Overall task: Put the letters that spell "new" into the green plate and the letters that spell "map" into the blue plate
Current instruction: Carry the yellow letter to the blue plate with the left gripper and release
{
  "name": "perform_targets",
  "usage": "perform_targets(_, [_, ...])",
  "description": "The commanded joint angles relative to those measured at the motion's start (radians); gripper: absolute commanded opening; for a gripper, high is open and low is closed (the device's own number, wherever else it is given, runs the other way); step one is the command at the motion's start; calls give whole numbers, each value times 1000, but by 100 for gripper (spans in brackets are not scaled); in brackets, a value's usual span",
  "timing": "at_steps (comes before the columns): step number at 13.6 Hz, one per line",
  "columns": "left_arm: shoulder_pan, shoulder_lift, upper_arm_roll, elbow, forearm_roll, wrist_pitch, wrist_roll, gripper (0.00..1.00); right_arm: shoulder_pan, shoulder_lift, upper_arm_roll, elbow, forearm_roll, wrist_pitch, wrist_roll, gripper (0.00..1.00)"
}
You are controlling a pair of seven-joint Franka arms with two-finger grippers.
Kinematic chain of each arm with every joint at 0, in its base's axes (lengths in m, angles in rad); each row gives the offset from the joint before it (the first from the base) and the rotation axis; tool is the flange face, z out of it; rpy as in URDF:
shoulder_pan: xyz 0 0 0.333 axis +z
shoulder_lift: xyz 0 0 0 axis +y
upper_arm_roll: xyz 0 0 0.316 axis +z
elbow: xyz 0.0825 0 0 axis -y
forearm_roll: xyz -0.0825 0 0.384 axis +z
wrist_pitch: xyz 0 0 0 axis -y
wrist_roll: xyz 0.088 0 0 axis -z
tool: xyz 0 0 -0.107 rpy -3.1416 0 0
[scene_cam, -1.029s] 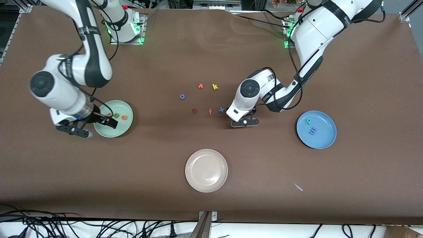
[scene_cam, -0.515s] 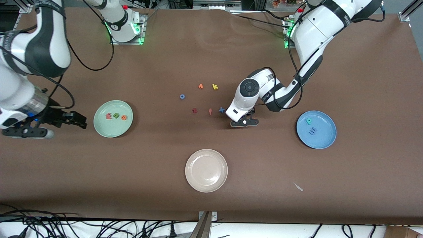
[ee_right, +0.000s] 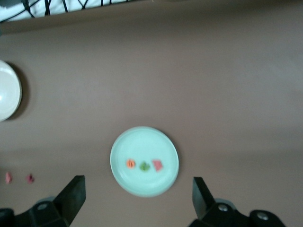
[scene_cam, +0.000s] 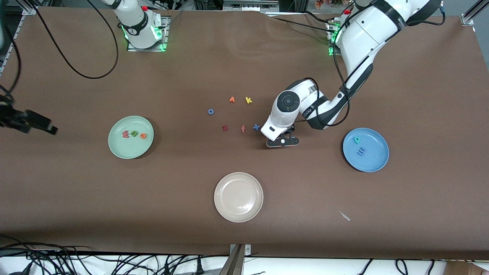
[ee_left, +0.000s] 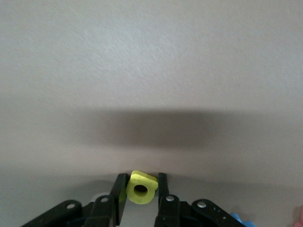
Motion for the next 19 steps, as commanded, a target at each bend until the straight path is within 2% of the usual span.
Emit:
perform_targets(1, [18,-15,4,75,-26,-139,49,0,-41,-99,57,-131,-108,-17,-2,100])
perform_targets(5, [119,-56,3,106,-55,-280,252,0,-67,-98,78,-159,-125,56,-31,100])
perform_targets(7, [185,-82,3,106,-55,-334,374,0,-127,-100,158,-158,-126,92,-50,100])
perform_targets(9, [247,-98,3,106,-49,-374,470,0,-118,-103,183,-158,-140,116,-39,100])
perform_targets(12, [330,-99,9,104,-34,-385,568,0,-98,-176,221,-153,-136,35,-21,100])
perform_targets(14, [402,-99,10,106,-34,-385,674,2,-87,-181,239,-155,-128,13,-25,100])
perform_targets(16, [437,-96,22,106,-20,-385,766,5,-81,-143,255,-158,-136,50,-24,100])
perform_targets(17, [448,-92,27,106,4,-383,803,16,-87,-131,255,-158,-134,87,-36,100])
perform_targets(18, [452,-90,29,106,20,-383,832,73,-87,-138,253,-158,-136,90,-39,100])
perform_targets(19, [453,-96,27,106,18,-383,838,100,-90,-149,253,-176,-137,58,-39,100])
